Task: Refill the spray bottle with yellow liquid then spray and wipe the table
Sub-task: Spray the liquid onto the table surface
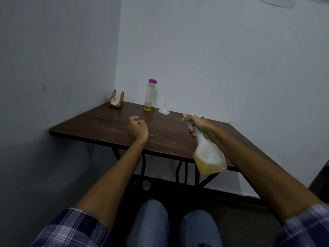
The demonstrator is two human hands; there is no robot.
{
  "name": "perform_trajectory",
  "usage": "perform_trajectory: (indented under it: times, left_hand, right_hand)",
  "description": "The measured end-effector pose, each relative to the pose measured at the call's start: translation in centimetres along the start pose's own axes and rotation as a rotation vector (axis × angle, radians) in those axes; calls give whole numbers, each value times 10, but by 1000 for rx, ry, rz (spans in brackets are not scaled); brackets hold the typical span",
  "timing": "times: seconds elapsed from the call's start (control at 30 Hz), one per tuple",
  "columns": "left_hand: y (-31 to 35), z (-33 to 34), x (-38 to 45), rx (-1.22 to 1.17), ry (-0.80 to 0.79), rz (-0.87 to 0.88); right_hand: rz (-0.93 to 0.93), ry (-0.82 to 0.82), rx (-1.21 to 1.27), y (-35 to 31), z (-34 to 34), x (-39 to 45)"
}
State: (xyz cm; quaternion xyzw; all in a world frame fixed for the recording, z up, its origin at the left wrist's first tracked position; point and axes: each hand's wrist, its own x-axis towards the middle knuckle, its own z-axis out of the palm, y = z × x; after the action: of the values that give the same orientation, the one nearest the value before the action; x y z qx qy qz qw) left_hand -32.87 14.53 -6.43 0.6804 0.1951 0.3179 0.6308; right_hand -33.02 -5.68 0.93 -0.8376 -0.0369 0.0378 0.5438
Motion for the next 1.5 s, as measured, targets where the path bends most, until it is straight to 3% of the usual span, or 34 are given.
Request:
perform_trajectory:
  times: [0.17,0.3,0.43,0.77,0.9,1.0,1.13,1.37,1.5]
  left_hand:
    - [-1,4,-2,8,-8,2]
    - [-3,9,-4,15,-17,7]
    - [-2,9,-5,35,-24,13]
    - [1,13,-9,49,-54,14]
    - [0,21,-7,69,-75,15]
    - [5,27,-4,63,-85,35]
    - [7,35,-2,45,-86,56]
    - [-5,42,5,55,-77,47]
    - [-7,48,6,55,-81,41]
  right_hand:
    - [5,-65,25,0,-9,-5]
    - [3,27,41,7,-8,-2]
    - [44,-59,19,4,-14,-5]
    - [69,-97,42,-3,-30,-7]
    - [40,-17,124,-6,-50,-6]
    - [-89,43,132,-20,-69,-1]
    - [-177,26,-14,-18,-80,1]
    - [-44,-94,-403,25,-94,10]
    - [-4,-113,-286,28,-99,11]
